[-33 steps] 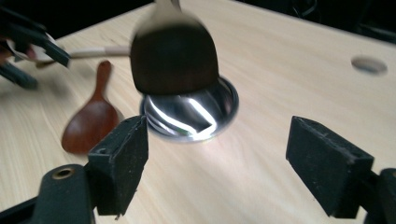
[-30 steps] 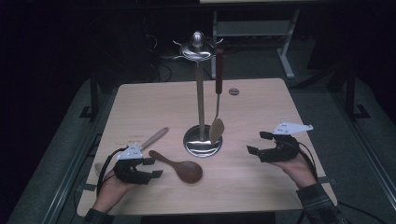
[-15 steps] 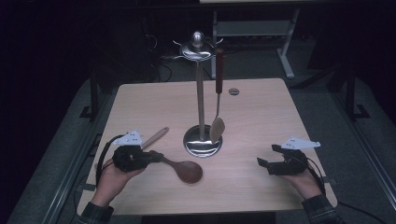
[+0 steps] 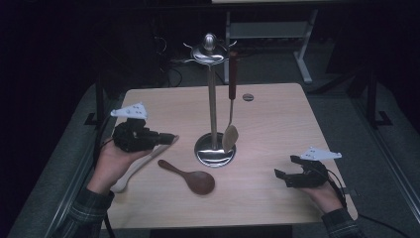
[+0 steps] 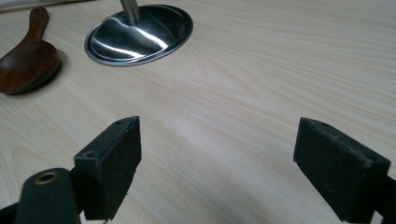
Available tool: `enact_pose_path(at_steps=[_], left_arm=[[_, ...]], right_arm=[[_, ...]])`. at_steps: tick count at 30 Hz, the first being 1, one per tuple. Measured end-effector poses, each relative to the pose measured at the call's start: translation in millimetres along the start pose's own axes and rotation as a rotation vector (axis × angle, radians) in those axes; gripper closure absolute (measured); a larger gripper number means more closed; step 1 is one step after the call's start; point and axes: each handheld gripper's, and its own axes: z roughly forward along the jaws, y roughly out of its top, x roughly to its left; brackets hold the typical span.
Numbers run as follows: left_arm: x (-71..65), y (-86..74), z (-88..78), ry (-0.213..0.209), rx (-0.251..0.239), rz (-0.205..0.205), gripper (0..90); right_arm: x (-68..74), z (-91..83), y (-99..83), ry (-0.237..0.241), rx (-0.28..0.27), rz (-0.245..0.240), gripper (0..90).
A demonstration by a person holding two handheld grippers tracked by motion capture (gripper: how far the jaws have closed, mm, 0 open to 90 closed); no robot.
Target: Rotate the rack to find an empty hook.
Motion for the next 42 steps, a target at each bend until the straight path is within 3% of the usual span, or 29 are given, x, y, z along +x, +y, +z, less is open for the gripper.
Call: enact_pose_path(at_steps=[8, 13, 23, 33, 39, 42], left_arm=[[1.4, 47.8, -17.5, -0.02, -0.039, 0.034, 90.0], [-1.8, 79.2, -26.9, -0.01, -0.053, 0.07, 90.0], [-3.3, 127.4, -38.5, -0.027, -0.092, 0.105, 90.0], [-3.5, 152.8, -36.8, 0.001, -0.108, 0.118, 90.0], [0.1, 157.6, -34.5, 0.035, -0.103, 0.118, 90.0], [3.0, 157.7, -33.5, 0.03, -0.11, 0.113, 90.0]], right_arm=[[-0.9, 2.6, -1.6, 0.005, 0.015, 0.006, 14.5], [-0.9, 4.5, -2.2, 0.009, 0.023, 0.005, 14.5], [-1.3, 6.6, -3.7, 0.006, 0.038, 0.003, 14.6], [-1.8, 7.5, -4.6, 0.008, 0.043, 0.003, 14.6], [-2.0, 7.5, -4.8, 0.011, 0.04, -0.001, 14.6], [-1.6, 7.3, -4.9, 0.011, 0.046, 0.009, 14.6]])
